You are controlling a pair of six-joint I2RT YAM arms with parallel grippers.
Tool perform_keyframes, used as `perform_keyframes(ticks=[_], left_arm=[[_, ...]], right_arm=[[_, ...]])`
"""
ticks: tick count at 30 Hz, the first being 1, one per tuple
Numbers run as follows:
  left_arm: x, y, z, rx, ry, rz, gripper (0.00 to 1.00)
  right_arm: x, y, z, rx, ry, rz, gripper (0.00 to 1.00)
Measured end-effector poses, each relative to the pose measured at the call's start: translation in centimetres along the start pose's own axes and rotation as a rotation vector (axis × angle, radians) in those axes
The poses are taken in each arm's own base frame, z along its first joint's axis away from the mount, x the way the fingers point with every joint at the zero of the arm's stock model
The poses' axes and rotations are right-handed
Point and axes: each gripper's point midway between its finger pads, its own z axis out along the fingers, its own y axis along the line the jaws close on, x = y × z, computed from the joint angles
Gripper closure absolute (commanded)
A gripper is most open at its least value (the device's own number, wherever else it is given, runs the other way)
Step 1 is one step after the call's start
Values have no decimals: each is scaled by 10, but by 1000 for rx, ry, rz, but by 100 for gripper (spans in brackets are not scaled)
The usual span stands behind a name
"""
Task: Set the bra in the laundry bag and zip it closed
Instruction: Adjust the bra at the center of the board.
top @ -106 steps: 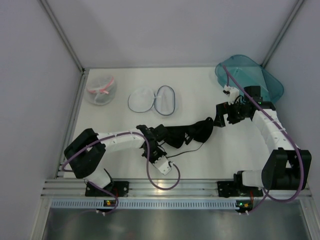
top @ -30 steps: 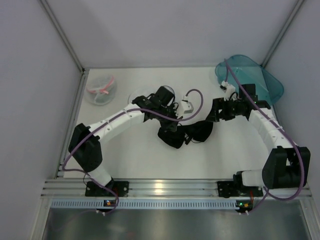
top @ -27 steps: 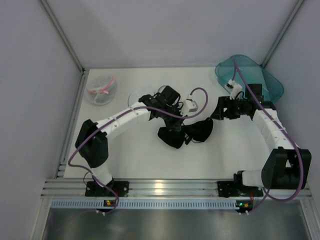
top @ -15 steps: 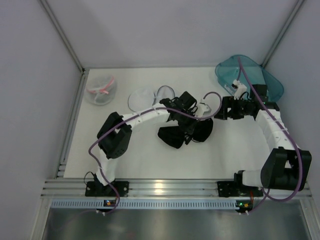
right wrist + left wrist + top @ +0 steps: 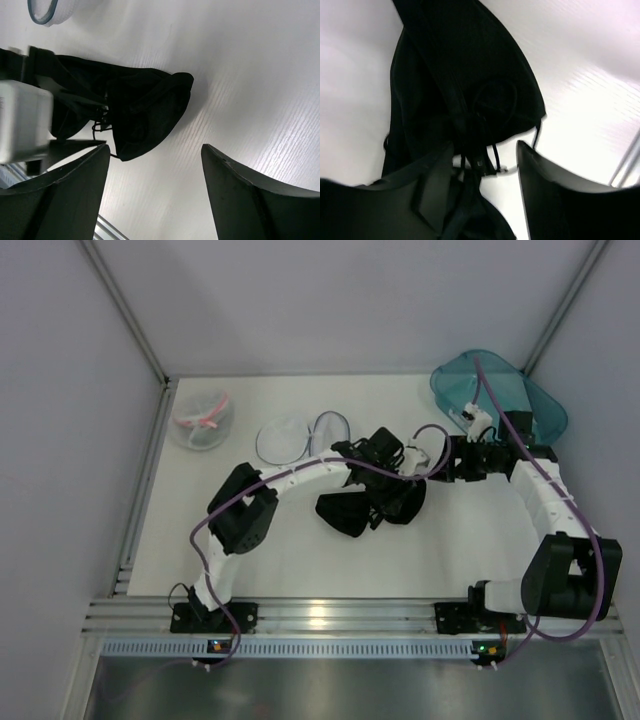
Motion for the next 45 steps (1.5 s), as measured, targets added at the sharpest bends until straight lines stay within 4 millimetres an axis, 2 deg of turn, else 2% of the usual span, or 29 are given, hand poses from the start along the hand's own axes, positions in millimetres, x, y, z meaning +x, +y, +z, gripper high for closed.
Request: perform_keyframes(ticks=[1,4,6,7,8,10,11,13,15,17,19,23,26,33,39,42,45], left_arm=[[0,1,-7,-3,-7,-12,30],[-8,-3,-45,-3,-61,-31,27],[-23,0,-87,-21,-144,-30,25],[-32,4,-118,-40,-207,-31,26],[-38,7,-140,-56,-252,-32,26],[-52,21,-203,-112,-382,-39,28],[-54,28,-225,-140,-429,-45,29],[-47,46,-268,-210,-502,-73,32],[-25,62,-285,-256,-516,-117,33],[8,77,-282,-274,-475,-188,34],[43,90,-268,-280,-411,-264,35],[107,99,-241,-260,-282,-410,37],[131,100,-232,-250,-241,-466,37],[152,93,-220,-219,-221,-495,39],[151,94,-224,-227,-244,-491,39],[149,94,-227,-230,-258,-484,39],[149,92,-228,-230,-266,-479,39]], right_arm=[[0,0,0,-2,0,-1,27],[0,1,0,-5,-1,-5,28],[-1,1,0,-6,-3,-10,29],[-2,2,0,-6,-3,-12,30],[-3,4,0,-10,-3,-19,30],[-10,9,0,-7,-8,-51,33],[-14,14,1,-3,-6,-81,33],[-21,29,8,-4,4,-155,34],[-26,47,18,-4,26,-243,35],[-26,58,29,13,52,-303,36],[-24,54,34,61,84,-321,38],[-18,23,37,202,153,-308,39],[-5,8,38,253,220,-286,41],[27,-10,60,251,372,-232,59],[54,-15,83,198,480,-178,61],[56,-11,90,159,492,-163,62],[45,-4,95,122,465,-165,66]])
